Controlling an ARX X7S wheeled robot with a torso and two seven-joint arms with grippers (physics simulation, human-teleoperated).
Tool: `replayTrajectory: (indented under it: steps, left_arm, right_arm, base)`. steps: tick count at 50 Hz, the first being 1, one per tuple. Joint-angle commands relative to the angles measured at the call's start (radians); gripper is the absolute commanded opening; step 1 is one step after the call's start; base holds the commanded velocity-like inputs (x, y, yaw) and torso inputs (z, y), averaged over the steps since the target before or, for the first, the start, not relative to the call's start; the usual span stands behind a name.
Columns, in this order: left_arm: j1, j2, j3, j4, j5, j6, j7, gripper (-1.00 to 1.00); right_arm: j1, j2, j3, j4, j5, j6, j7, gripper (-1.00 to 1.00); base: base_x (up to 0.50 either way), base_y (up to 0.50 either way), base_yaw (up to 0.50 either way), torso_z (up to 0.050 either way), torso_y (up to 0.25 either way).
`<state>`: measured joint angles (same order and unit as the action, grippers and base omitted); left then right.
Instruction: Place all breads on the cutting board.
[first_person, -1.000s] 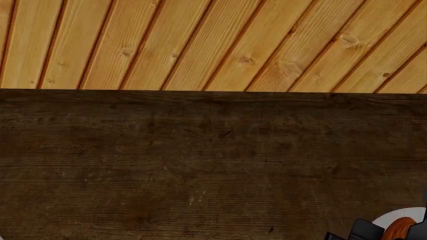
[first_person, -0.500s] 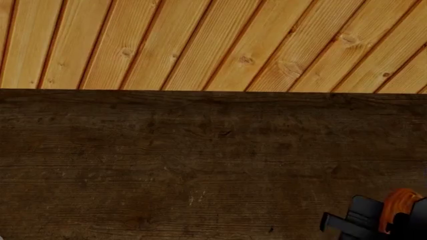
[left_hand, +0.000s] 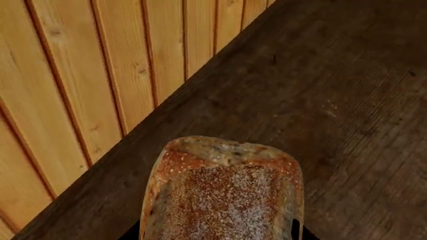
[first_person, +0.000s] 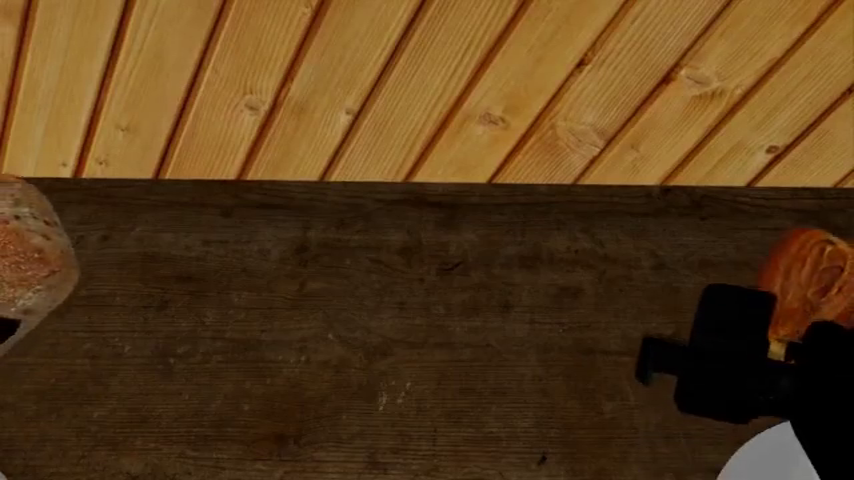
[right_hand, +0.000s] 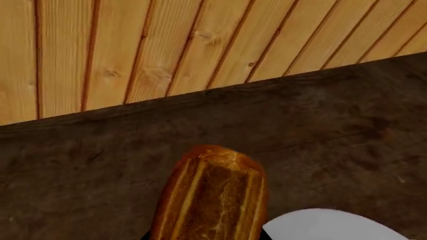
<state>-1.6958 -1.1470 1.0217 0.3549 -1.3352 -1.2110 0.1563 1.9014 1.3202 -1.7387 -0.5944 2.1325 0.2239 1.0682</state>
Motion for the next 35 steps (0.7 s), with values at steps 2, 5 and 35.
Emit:
replayTrajectory:
  steps: [2, 5, 35]
  left_arm:
    - [0.062, 0.068, -0.115, -0.041, -0.298, 0.088, -0.420, -1.00]
    - [0.083, 0.060, -0.139, -0.039, -0.341, 0.142, -0.471, -1.00]
    - [0.110, 0.059, -0.180, 0.008, -0.384, 0.245, -0.676, -1.00]
  right_arm:
    - [0.084, 0.046, 0.081, -0.057, -0.093, 0.021, -0.094, -1.00]
    - [0.093, 0.058, 0.094, -0.082, -0.125, 0.019, -0.109, -1.00]
    - [0.094, 0.032, 0.129, -0.184, -0.274, 0.058, -0.176, -1.00]
  base:
    - [0.00, 0.00, 0.00, 0.000, 0.000]
    - [0.00, 0.00, 0.00, 0.000, 0.000]
    - [-0.22, 0.02, 0.00, 0.000, 0.001]
